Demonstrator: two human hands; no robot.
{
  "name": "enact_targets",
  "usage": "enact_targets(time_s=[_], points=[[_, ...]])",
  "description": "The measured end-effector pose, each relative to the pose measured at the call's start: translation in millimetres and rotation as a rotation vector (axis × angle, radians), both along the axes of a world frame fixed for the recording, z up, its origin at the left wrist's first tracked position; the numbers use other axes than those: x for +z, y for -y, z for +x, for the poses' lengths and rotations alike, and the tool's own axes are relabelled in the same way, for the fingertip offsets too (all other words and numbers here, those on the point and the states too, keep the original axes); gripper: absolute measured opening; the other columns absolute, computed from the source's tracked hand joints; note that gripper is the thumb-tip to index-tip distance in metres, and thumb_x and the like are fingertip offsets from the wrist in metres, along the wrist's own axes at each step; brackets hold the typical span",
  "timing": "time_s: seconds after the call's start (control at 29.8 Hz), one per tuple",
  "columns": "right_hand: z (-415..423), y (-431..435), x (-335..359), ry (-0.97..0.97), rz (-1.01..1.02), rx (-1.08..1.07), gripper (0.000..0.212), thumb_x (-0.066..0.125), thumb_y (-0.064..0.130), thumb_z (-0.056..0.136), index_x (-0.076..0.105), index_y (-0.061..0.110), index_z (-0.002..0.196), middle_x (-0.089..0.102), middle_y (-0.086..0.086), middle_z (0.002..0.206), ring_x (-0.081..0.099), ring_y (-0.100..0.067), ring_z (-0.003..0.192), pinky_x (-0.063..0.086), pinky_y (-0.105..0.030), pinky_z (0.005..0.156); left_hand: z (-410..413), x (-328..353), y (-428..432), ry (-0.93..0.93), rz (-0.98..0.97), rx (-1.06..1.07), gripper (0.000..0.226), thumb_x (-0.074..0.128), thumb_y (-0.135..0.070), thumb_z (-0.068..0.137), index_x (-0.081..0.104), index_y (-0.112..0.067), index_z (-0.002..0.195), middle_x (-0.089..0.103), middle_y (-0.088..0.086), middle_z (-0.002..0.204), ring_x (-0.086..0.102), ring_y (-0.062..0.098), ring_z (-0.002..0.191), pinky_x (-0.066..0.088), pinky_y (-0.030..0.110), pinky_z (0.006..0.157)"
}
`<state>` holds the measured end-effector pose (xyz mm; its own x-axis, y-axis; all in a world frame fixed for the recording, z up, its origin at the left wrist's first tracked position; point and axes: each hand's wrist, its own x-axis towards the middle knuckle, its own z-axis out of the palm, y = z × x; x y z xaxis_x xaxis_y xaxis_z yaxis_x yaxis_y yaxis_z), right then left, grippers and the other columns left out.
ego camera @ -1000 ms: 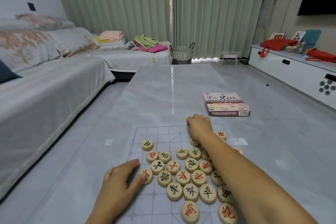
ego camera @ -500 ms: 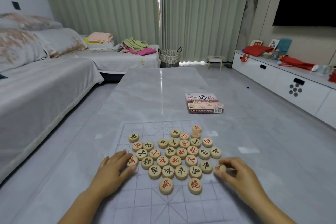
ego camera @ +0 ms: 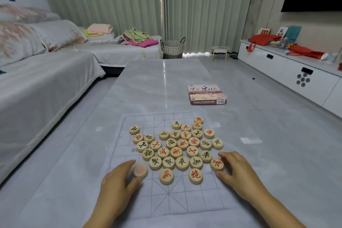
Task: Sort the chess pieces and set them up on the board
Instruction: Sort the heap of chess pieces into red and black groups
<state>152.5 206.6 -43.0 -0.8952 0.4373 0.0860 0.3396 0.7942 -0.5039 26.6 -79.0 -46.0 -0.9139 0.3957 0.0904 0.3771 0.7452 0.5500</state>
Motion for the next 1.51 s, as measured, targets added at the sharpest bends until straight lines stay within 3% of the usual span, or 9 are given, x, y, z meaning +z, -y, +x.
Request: enact_targets(time_s=[0.13,0.3,0.44,0.67,0.91,1.07,1.28,1.41,1.51], points=[[-1,2,3,0.016,0.036,0.013,0.049,0.061,0.035,0.085,0.048,0.022,0.130,0.050,0.003,0.125,0.045,-0.012,0.116,0.036,-0.021,0.097,3,0,-16,-0.063,0.034,-0.034,0.046,0.065,-0.033,0.081,0.056,-0.021,0.124,0.060,-0.005,0.125,0.055,0.016,0.111,0.039,0.031,0.100],[2,8,8,0.003,-0.031,0.030,0.035,0.066,0.036,0.081,0.053,0.027,0.112,0.050,0.010,0.108,0.047,-0.006,0.100,0.039,-0.016,0.082,4,0,-20,-0.036,0.059,-0.064,0.055,0.069,-0.029,0.080,0.047,-0.030,0.131,0.058,-0.013,0.112,0.052,0.011,0.107,0.039,0.026,0.097],[5,20,8,0.013,-0.002,0.075,0.030,0.066,0.039,0.080,0.045,0.033,0.100,0.047,0.012,0.102,0.044,-0.006,0.096,0.039,-0.018,0.081,8,2,-20,0.013,0.082,-0.085,0.063,0.073,-0.034,0.075,0.045,-0.034,0.131,0.055,-0.017,0.102,0.052,0.011,0.103,0.041,0.028,0.096],[2,37,6,-0.018,0.092,0.153,0.054,0.062,0.048,0.079,0.043,0.033,0.127,0.041,0.012,0.124,0.039,-0.008,0.116,0.035,-0.019,0.093,20,0,-31,0.019,0.131,-0.111,0.062,0.074,-0.037,0.072,0.046,-0.033,0.127,0.051,-0.017,0.106,0.048,0.009,0.101,0.040,0.024,0.092],[-4,54,2,-0.103,0.194,0.227,0.051,0.065,0.046,0.078,0.052,0.032,0.126,0.048,0.007,0.123,0.047,-0.017,0.115,0.033,-0.020,0.077,31,-2,-46,-0.009,0.118,-0.274,0.053,0.063,-0.042,0.081,0.047,-0.033,0.131,0.042,-0.021,0.109,0.039,0.001,0.106,0.031,0.009,0.086],[-4,57,3,-0.099,0.156,0.249,0.058,0.060,0.049,0.081,0.044,0.031,0.134,0.042,0.008,0.124,0.040,-0.011,0.117,0.033,-0.017,0.082,34,-4,-54,-0.050,0.094,-0.284,0.060,0.060,-0.050,0.081,0.040,-0.034,0.135,0.042,-0.018,0.118,0.033,0.000,0.108,0.031,0.017,0.096],[-4,48,9,0.017,0.055,0.255,0.058,0.061,0.045,0.082,0.037,0.034,0.134,0.038,0.015,0.125,0.037,-0.004,0.118,0.035,-0.016,0.093,35,-5,-53,-0.051,0.084,-0.288,0.056,0.059,-0.048,0.081,0.041,-0.036,0.133,0.036,-0.023,0.109,0.034,0.000,0.108,0.032,0.018,0.096],[2,28,18,0.059,0.063,0.205,0.033,0.058,0.039,0.084,0.054,0.030,0.115,0.049,0.012,0.113,0.048,-0.007,0.105,0.042,-0.020,0.085,33,-5,-50,-0.029,0.075,-0.303,0.064,0.065,-0.049,0.076,0.036,-0.040,0.133,0.039,-0.024,0.115,0.035,0.001,0.111,0.031,0.017,0.095],[0,-1,18,-0.056,0.068,-0.039,0.024,0.057,0.031,0.085,0.060,0.023,0.108,0.054,0.004,0.107,0.051,-0.014,0.103,0.042,-0.025,0.079,32,-2,-48,0.025,0.093,-0.318,0.066,0.071,-0.046,0.072,0.037,-0.042,0.128,0.036,-0.033,0.104,0.038,0.000,0.108,0.034,0.016,0.092]])
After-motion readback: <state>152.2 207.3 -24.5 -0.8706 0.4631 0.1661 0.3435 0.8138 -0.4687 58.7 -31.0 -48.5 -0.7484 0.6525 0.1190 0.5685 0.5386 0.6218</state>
